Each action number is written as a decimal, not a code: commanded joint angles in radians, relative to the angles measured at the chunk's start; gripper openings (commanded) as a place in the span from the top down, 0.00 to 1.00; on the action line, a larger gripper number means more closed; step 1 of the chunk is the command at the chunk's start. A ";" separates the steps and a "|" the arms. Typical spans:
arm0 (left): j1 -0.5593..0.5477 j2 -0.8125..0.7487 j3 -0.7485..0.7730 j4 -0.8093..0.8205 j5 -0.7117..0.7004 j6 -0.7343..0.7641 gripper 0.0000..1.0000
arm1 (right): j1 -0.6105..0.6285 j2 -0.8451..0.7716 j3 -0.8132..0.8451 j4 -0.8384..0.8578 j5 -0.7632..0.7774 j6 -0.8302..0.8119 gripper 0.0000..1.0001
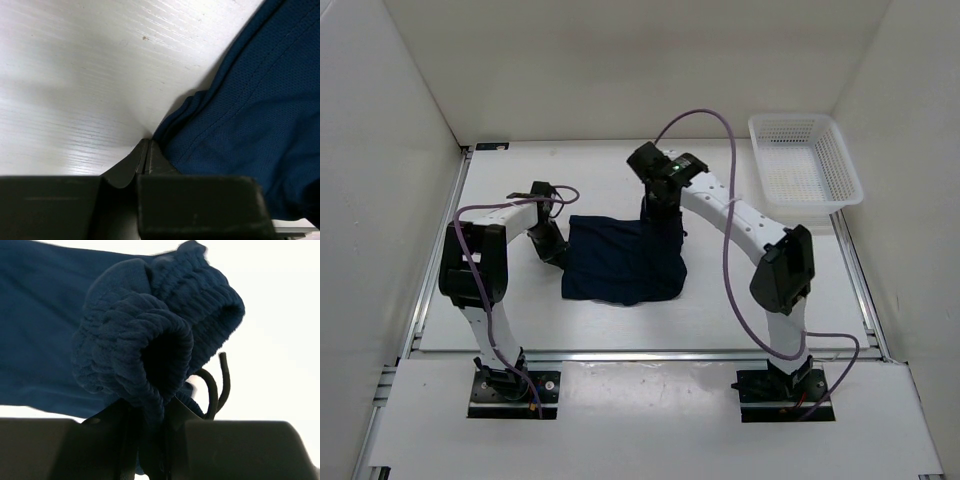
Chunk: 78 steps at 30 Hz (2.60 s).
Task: Fold and stack the shorts
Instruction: Fold the shorts
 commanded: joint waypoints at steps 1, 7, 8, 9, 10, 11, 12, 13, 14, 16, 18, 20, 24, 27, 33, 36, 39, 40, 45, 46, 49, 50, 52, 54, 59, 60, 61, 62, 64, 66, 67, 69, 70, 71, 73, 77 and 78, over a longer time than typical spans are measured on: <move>0.001 -0.001 -0.005 0.023 -0.009 -0.007 0.90 | 0.068 0.089 0.133 -0.036 -0.001 0.051 0.99; 0.001 -0.001 -0.005 0.023 -0.009 -0.007 0.90 | 0.134 0.237 0.325 -0.036 -0.035 0.069 0.99; 0.001 -0.001 -0.005 0.023 -0.009 -0.007 0.90 | 0.134 0.258 0.348 -0.036 -0.035 0.069 0.99; 0.001 -0.001 -0.005 0.023 -0.009 -0.007 0.90 | 0.134 0.276 0.389 -0.036 -0.052 0.069 0.99; 0.001 -0.001 -0.005 0.023 -0.009 -0.007 0.90 | 0.143 0.308 0.407 -0.036 -0.071 0.081 0.99; 0.001 -0.001 -0.005 0.023 -0.009 -0.007 0.90 | 0.143 0.324 0.426 -0.027 -0.088 0.082 0.99; 0.001 -0.001 -0.005 0.023 -0.009 -0.007 0.90 | 0.143 0.347 0.455 -0.013 -0.104 0.082 0.99; 0.001 -0.001 -0.005 0.023 -0.009 -0.007 0.90 | 0.152 0.347 0.455 0.034 -0.127 0.082 0.98; 0.001 -0.001 -0.005 0.023 -0.009 -0.007 0.90 | 0.152 0.347 0.455 0.077 -0.207 0.082 0.90; 0.010 -0.022 -0.005 0.023 0.000 -0.007 0.90 | 0.152 0.329 0.406 0.212 -0.303 0.082 0.39; 0.039 -0.047 -0.005 0.023 0.032 0.002 0.90 | 0.152 0.275 0.354 0.277 -0.369 0.082 0.25; 0.091 -0.091 0.004 0.003 0.042 0.025 0.90 | 0.152 0.229 0.259 0.318 -0.372 0.091 0.24; 0.163 -0.153 0.057 -0.058 0.039 0.053 0.84 | 0.117 0.018 -0.007 0.410 -0.349 0.091 0.29; 0.173 -0.187 0.108 -0.092 0.017 0.077 0.84 | 0.094 -0.124 -0.225 0.458 -0.316 0.091 0.49; 0.032 -0.234 0.202 -0.164 -0.053 0.134 0.79 | 0.045 -0.297 -0.535 0.469 -0.257 0.091 0.72; -0.077 -0.219 0.258 -0.192 -0.079 0.143 0.46 | 0.008 -0.363 -0.628 0.469 -0.248 0.112 0.67; -0.183 -0.089 0.413 -0.253 -0.168 0.113 0.27 | -0.029 -0.399 -0.658 0.460 -0.248 0.103 0.63; -0.204 -0.054 0.447 -0.273 -0.196 0.091 0.22 | -0.029 -0.399 -0.658 0.448 -0.248 0.103 0.62; -0.246 0.103 0.522 -0.304 -0.276 0.062 0.04 | -0.061 -0.446 -0.680 0.425 -0.239 0.085 0.60; -0.246 0.138 0.531 -0.304 -0.276 0.062 0.04 | -0.073 -0.457 -0.680 0.424 -0.239 0.085 0.59; -0.246 0.175 0.532 -0.280 -0.276 0.062 0.07 | -0.086 -0.477 -0.703 0.424 -0.239 0.085 0.59; -0.246 0.197 0.544 -0.280 -0.264 0.073 0.15 | -0.096 -0.477 -0.703 0.415 -0.239 0.085 0.59; -0.246 0.197 0.555 -0.269 -0.215 0.091 0.35 | -0.105 -0.489 -0.723 0.415 -0.239 0.085 0.59; -0.246 0.197 0.555 -0.269 -0.215 0.100 0.84 | -0.115 -0.498 -0.732 0.415 -0.239 0.085 0.59; -0.202 0.091 0.538 -0.298 -0.215 0.100 0.90 | -0.124 -0.528 -0.750 0.415 -0.239 0.075 0.59; -0.188 0.048 0.516 -0.298 -0.199 0.112 0.90 | -0.124 -0.528 -0.751 0.415 -0.230 0.075 0.59; -0.174 0.025 0.500 -0.298 -0.169 0.125 0.90 | -0.124 -0.528 -0.751 0.415 -0.230 0.065 0.59; -0.157 0.005 0.484 -0.298 -0.150 0.125 0.90 | -0.124 -0.528 -0.751 0.415 -0.230 0.065 0.59; -0.110 -0.039 0.424 -0.269 -0.106 0.154 0.90 | -0.124 -0.528 -0.751 0.415 -0.230 0.065 0.59; -0.074 -0.049 0.368 -0.246 -0.064 0.168 0.89 | -0.124 -0.517 -0.751 0.415 -0.230 0.055 0.59; -0.065 -0.049 0.357 -0.246 -0.064 0.178 0.82 | -0.124 -0.517 -0.741 0.415 -0.230 0.046 0.59; -0.054 -0.021 0.342 -0.237 -0.038 0.191 0.53 | -0.124 -0.497 -0.728 0.415 -0.239 0.036 0.59; -0.054 -0.010 0.341 -0.237 -0.038 0.191 0.22 | -0.124 -0.497 -0.728 0.415 -0.239 0.036 0.58; -0.054 0.002 0.341 -0.237 -0.038 0.191 0.13 | -0.115 -0.497 -0.717 0.406 -0.248 0.026 0.57; -0.045 -0.007 0.341 -0.237 -0.038 0.191 0.00 | -0.104 -0.488 -0.705 0.406 -0.248 0.026 0.53; -0.036 -0.068 0.401 -0.289 -0.107 0.191 0.00 | -0.084 -0.488 -0.695 0.386 -0.239 0.026 0.45; -0.036 -0.085 0.416 -0.304 -0.125 0.191 0.00 | -0.084 -0.488 -0.695 0.386 -0.227 0.017 0.44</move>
